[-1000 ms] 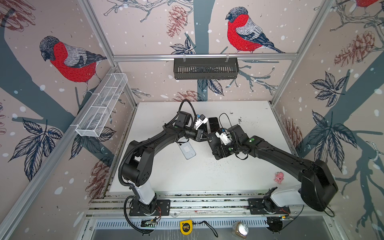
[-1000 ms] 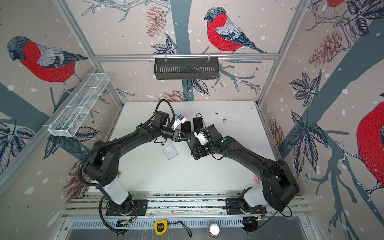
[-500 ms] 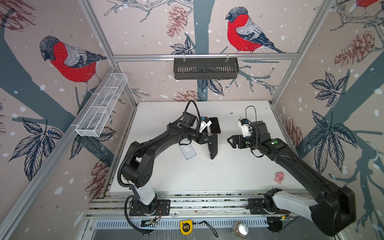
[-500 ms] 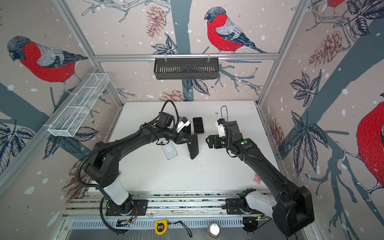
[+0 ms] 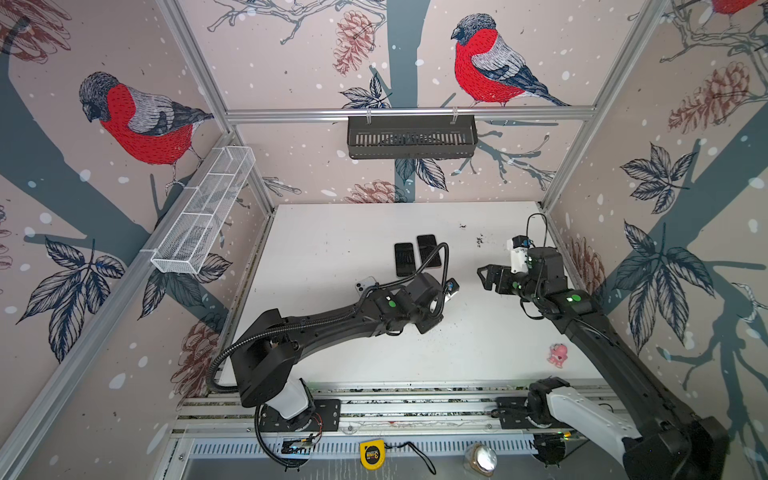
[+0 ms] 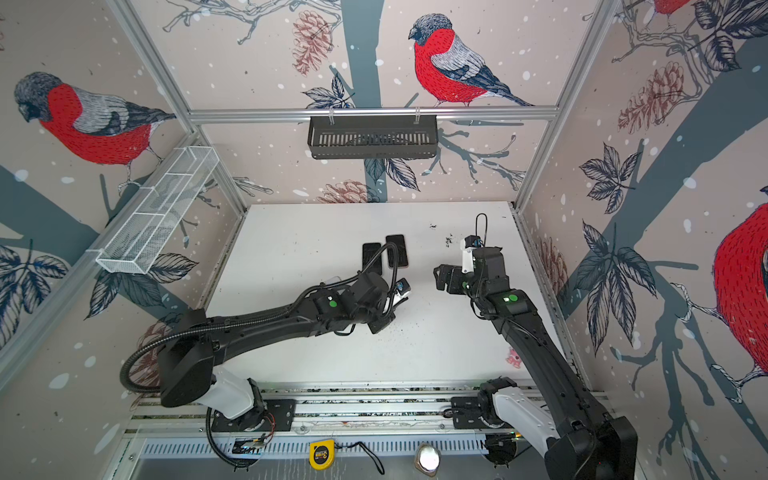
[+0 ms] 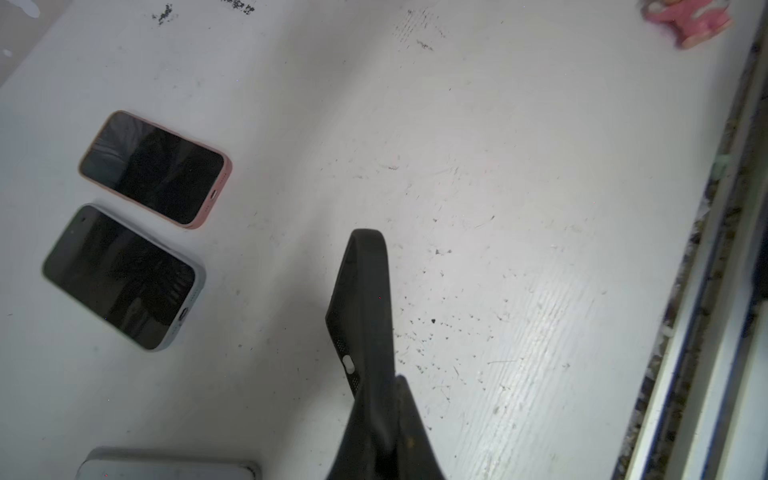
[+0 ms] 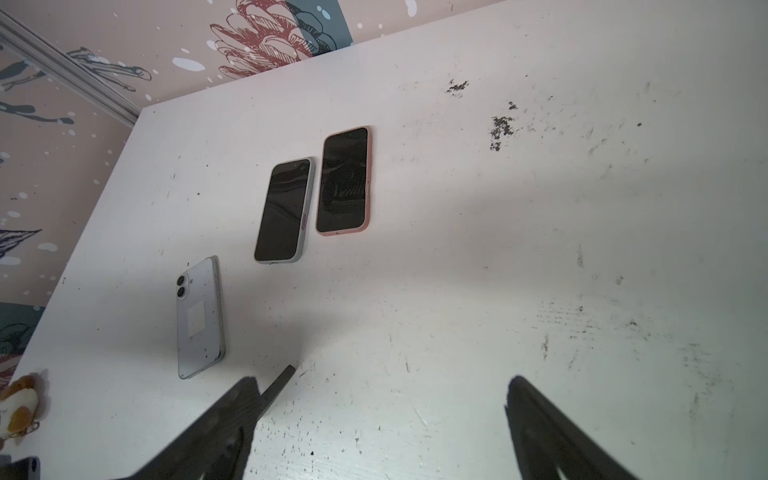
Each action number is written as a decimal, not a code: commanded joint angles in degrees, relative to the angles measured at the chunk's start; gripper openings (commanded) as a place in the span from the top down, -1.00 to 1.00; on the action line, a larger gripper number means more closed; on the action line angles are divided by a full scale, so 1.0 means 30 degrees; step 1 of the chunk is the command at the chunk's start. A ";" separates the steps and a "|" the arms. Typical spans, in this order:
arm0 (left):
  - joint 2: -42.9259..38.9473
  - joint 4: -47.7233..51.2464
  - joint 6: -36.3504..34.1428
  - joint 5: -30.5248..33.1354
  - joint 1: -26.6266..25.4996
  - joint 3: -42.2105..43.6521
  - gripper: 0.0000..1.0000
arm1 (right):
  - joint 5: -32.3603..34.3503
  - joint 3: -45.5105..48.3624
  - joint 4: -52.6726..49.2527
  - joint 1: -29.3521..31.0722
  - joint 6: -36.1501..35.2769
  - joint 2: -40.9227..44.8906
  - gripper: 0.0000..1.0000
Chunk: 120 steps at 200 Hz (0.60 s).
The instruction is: Put the phone into the phone case
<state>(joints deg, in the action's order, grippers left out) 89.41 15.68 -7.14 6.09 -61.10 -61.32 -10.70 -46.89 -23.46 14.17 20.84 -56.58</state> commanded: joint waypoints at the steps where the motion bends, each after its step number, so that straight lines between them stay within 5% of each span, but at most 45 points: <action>1: -0.0351 -0.0623 -0.0875 0.2600 -0.1025 0.0495 0.72 | -0.0416 0.0072 0.0584 -0.0074 0.0309 -0.0011 -0.88; 35: -0.0714 -0.0921 -0.0961 0.1843 -0.1518 0.0723 0.20 | -0.0494 -0.0080 0.0454 -0.0067 0.0431 -0.0011 -0.89; 87: -0.4607 -0.2860 -0.0469 0.0468 -0.1489 0.2742 -0.05 | -0.3327 0.0812 0.1583 0.0066 0.1138 -0.0450 -0.88; 120: -0.8523 -0.3264 0.1472 -0.0285 -0.0198 0.3434 -0.14 | -0.4137 0.0582 0.1885 0.2438 0.0653 -0.2563 -0.79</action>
<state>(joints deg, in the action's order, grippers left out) 69.49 9.58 -7.44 7.79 -64.88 -50.89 -19.29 -44.03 -20.21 17.23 23.90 -60.34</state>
